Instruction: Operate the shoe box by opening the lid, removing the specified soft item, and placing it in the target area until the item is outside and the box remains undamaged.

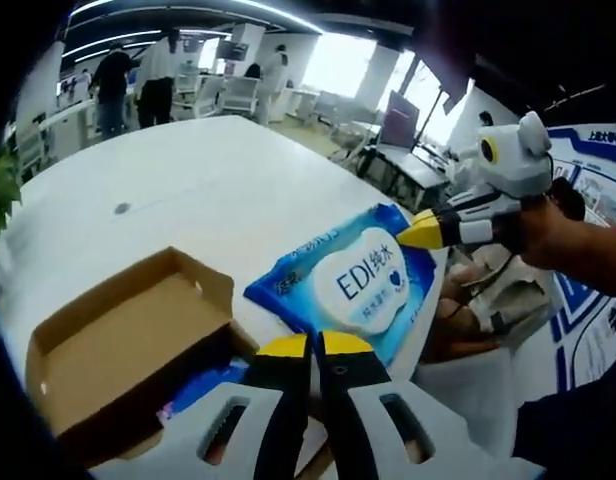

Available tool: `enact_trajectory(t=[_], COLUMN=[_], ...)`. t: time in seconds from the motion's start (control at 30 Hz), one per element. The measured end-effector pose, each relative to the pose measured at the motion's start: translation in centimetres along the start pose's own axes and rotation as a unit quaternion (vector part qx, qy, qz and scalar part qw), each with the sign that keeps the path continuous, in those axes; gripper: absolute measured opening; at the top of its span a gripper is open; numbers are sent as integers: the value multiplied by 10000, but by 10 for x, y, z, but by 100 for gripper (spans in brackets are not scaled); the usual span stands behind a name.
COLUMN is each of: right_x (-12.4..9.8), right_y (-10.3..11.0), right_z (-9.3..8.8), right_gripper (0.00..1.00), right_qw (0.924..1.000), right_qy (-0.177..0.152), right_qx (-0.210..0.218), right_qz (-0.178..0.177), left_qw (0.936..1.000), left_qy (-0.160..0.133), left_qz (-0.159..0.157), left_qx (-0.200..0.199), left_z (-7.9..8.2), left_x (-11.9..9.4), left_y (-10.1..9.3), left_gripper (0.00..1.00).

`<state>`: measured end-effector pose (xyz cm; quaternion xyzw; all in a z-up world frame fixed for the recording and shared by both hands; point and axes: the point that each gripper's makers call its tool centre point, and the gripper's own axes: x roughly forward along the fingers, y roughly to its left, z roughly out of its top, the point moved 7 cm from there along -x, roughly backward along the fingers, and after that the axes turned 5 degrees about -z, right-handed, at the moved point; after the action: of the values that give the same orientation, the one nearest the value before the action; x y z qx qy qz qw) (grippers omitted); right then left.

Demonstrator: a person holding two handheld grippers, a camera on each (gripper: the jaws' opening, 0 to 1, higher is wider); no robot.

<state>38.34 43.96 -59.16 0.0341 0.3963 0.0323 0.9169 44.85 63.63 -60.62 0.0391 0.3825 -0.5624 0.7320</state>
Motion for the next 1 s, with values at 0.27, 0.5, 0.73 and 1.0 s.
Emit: enact_trajectory(t=[0.27, 0.5, 0.73, 1.0], right_x=[4, 13, 30, 44], right_y=[-26, -43, -52, -58], right_z=[-10, -15, -18, -25], right_gripper=[0, 0, 0, 0], right_qw=[9999, 9997, 9994, 9989], right_qy=[101, 173, 267, 372], right_qx=[93, 152, 210, 288], right_qz=[-73, -91, -35, 25], left_qw=[9998, 9996, 9992, 9984], left_qy=[134, 252, 378, 544], left_qz=[-132, -159, -111, -59], left_qx=[12, -5, -70, -105], left_z=[4, 6, 6, 2], left_x=[25, 45, 60, 74], left_y=[-11, -10, 0, 9], left_gripper=[0, 0, 0, 0])
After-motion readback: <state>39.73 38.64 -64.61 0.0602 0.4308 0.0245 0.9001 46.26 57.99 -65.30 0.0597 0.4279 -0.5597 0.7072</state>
